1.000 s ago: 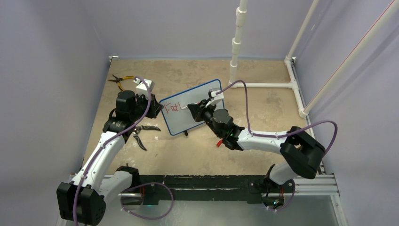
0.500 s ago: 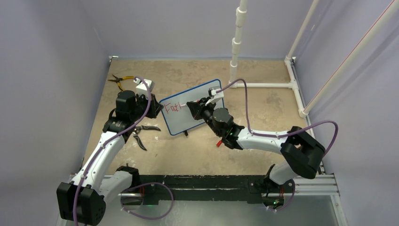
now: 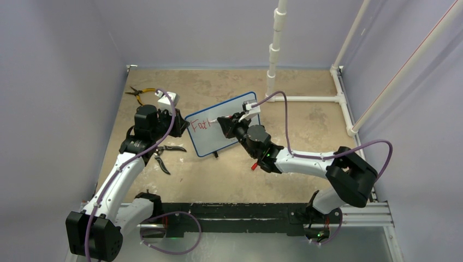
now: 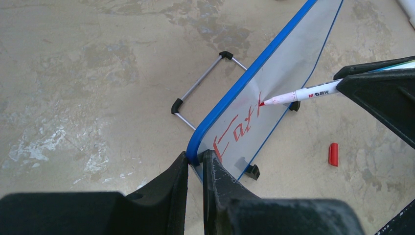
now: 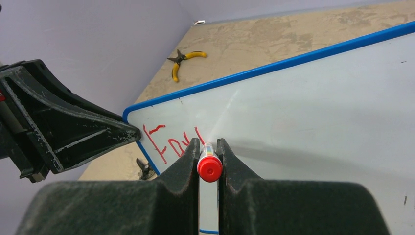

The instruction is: Write a sentence on the whiteboard

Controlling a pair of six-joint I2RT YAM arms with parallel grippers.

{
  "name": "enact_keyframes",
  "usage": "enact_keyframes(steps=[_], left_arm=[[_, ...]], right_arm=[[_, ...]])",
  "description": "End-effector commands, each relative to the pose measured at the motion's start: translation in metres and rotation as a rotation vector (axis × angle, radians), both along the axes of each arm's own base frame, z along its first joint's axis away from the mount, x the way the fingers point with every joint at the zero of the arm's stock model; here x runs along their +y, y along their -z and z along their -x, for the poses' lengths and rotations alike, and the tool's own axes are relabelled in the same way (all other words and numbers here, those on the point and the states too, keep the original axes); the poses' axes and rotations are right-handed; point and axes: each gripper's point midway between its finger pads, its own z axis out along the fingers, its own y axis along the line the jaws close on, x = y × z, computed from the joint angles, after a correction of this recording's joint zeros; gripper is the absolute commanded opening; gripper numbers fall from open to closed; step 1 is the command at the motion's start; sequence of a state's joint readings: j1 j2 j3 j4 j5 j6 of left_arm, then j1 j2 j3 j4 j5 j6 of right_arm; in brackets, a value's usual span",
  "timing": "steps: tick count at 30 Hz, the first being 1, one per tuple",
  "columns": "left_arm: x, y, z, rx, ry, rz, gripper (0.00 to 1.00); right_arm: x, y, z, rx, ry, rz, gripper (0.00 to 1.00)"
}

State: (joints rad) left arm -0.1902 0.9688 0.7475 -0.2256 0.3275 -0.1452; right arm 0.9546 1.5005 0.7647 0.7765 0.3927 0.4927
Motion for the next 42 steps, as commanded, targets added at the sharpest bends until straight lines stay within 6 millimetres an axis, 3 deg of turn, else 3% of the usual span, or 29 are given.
enact_keyframes(steps=[1,17,36,42], left_arm=[[-0.002,-0.002,-0.001,-0.017,0.022,-0.007,0.00],[-0.002,-0.002,-0.001,-0.014,0.023,-0.006,0.00],[-0.001,-0.003,-0.001,-0.018,0.018,-0.008,0.00],[-0.001,-0.002,-0.001,-0.016,0.017,-0.009,0.00]], right_arm=[[-0.014,-0.020,-0.007,-0.035,0.068,-0.025,0.00],[-0.021,-0.010,-0.004,-0.013,0.076,-0.019,0.00],[-0.022,0.019,0.002,0.042,0.060,-0.006,0.00],[-0.022,0.003,0.003,0.014,0.051,-0.019,0.00]])
